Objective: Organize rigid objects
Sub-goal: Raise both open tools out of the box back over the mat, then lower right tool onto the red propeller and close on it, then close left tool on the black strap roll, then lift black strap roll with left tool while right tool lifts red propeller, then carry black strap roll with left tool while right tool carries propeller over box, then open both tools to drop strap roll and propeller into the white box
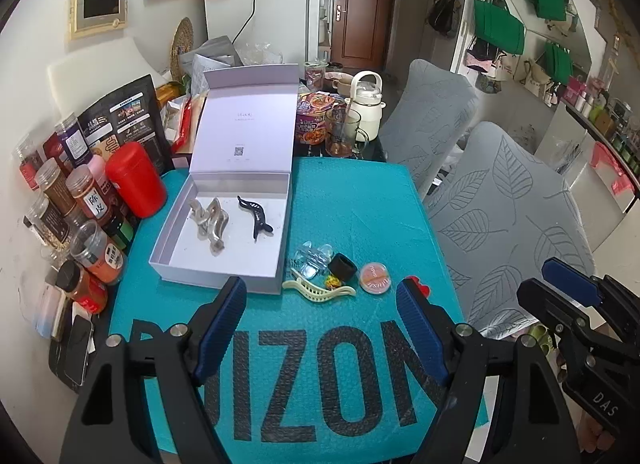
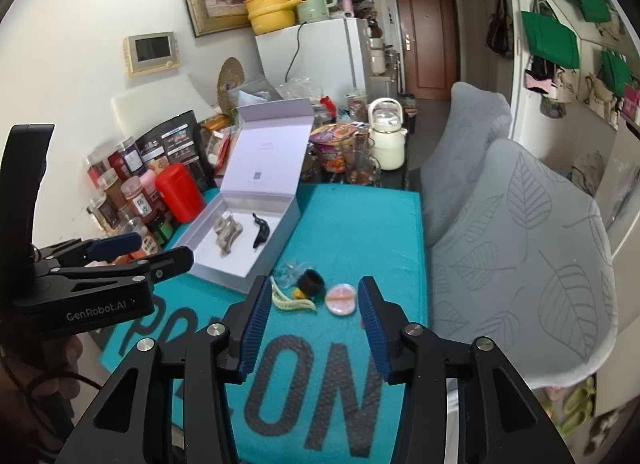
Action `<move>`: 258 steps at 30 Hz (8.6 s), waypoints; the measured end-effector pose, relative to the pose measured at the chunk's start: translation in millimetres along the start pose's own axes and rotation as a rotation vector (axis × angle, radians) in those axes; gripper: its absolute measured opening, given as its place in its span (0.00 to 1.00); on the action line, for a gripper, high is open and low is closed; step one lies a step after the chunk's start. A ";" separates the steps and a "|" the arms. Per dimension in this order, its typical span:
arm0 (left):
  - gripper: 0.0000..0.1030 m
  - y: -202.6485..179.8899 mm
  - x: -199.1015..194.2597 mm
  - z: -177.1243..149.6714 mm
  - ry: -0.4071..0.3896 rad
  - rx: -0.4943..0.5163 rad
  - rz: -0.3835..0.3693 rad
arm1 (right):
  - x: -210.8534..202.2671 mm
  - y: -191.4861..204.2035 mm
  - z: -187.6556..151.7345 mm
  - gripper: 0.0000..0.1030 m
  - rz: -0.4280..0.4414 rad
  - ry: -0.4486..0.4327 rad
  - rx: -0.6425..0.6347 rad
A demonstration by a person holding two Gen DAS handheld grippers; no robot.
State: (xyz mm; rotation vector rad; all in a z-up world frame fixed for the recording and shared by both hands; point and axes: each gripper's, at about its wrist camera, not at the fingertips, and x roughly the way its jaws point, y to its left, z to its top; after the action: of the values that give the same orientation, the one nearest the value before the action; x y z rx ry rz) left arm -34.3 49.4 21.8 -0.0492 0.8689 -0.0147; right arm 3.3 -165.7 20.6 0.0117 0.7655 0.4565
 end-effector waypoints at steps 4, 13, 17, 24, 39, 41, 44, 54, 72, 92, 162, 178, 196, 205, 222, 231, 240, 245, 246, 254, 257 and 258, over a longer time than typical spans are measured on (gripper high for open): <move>0.75 -8.8 -4.2 -8.9 -0.012 -0.002 0.000 | -7.0 -10.2 -10.8 0.50 -0.007 0.006 0.012; 0.75 -20.4 15.2 -17.3 0.012 0.060 -0.025 | 5.1 -24.9 -25.7 0.53 -0.031 0.058 0.058; 0.75 -22.3 36.3 -13.9 0.044 0.090 -0.047 | 22.9 -31.8 -32.3 0.54 -0.046 0.098 0.080; 0.75 -24.6 76.8 -3.5 0.091 0.164 -0.079 | 61.1 -42.1 -40.3 0.54 -0.071 0.162 0.144; 0.75 -25.4 165.5 10.1 0.194 0.294 -0.155 | 145.3 -65.0 -46.5 0.54 -0.083 0.293 0.240; 0.75 -27.3 176.7 11.8 0.204 0.316 -0.161 | 155.6 -67.8 -47.4 0.54 -0.083 0.310 0.249; 0.75 -30.9 195.7 13.1 0.233 0.348 -0.165 | 169.6 -72.9 -50.3 0.54 -0.085 0.333 0.272; 0.75 -43.4 238.8 12.9 0.307 0.409 -0.205 | 200.5 -88.9 -55.4 0.54 -0.099 0.398 0.324; 0.65 -46.5 279.0 8.2 0.340 0.472 -0.294 | 242.6 -101.4 -57.7 0.54 -0.056 0.453 0.309; 0.42 -40.0 276.0 4.7 0.350 0.437 -0.290 | 248.4 -89.5 -60.1 0.30 -0.107 0.416 0.224; 0.42 27.0 23.8 -90.7 0.055 0.040 -0.049 | 79.9 40.6 -83.5 0.29 0.237 0.298 -0.154; 0.42 112.3 60.8 -43.1 0.055 0.003 -0.024 | 148.4 99.2 -32.0 0.29 0.278 0.309 -0.186; 0.42 171.5 130.7 17.6 0.093 0.040 -0.045 | 233.2 128.7 27.5 0.29 0.240 0.302 -0.169; 0.42 190.3 165.5 44.4 0.114 0.060 -0.060 | 271.6 132.4 50.2 0.29 0.213 0.310 -0.130; 0.42 217.7 239.4 44.1 0.226 0.036 -0.064 | 348.3 138.4 58.0 0.29 0.200 0.362 -0.146; 0.42 217.7 269.0 38.4 0.275 0.060 -0.069 | 375.7 139.7 46.4 0.29 0.192 0.407 -0.144; 0.42 214.1 291.3 35.3 0.320 0.068 -0.068 | 391.7 137.1 39.6 0.30 0.180 0.452 -0.148; 0.42 213.9 294.9 36.3 0.335 0.063 -0.091 | 395.6 137.3 38.5 0.30 0.161 0.464 -0.155; 0.42 215.4 295.9 35.7 0.346 0.062 -0.097 | 395.2 137.7 38.8 0.30 0.160 0.464 -0.156; 0.42 217.2 297.1 36.4 0.389 0.027 -0.078 | 391.4 136.7 40.5 0.31 0.163 0.477 -0.135; 0.46 218.0 293.5 39.3 0.383 0.022 -0.058 | 386.4 134.0 41.0 0.36 0.156 0.473 -0.129; 0.50 217.9 291.8 40.6 0.380 0.018 -0.056 | 384.8 133.0 41.3 0.36 0.157 0.471 -0.126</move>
State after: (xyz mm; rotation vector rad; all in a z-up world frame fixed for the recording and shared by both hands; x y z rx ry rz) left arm 183.6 259.0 -185.4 -0.0544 1.2467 -0.0863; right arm 220.3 115.6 -182.4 -0.1594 1.2023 0.6681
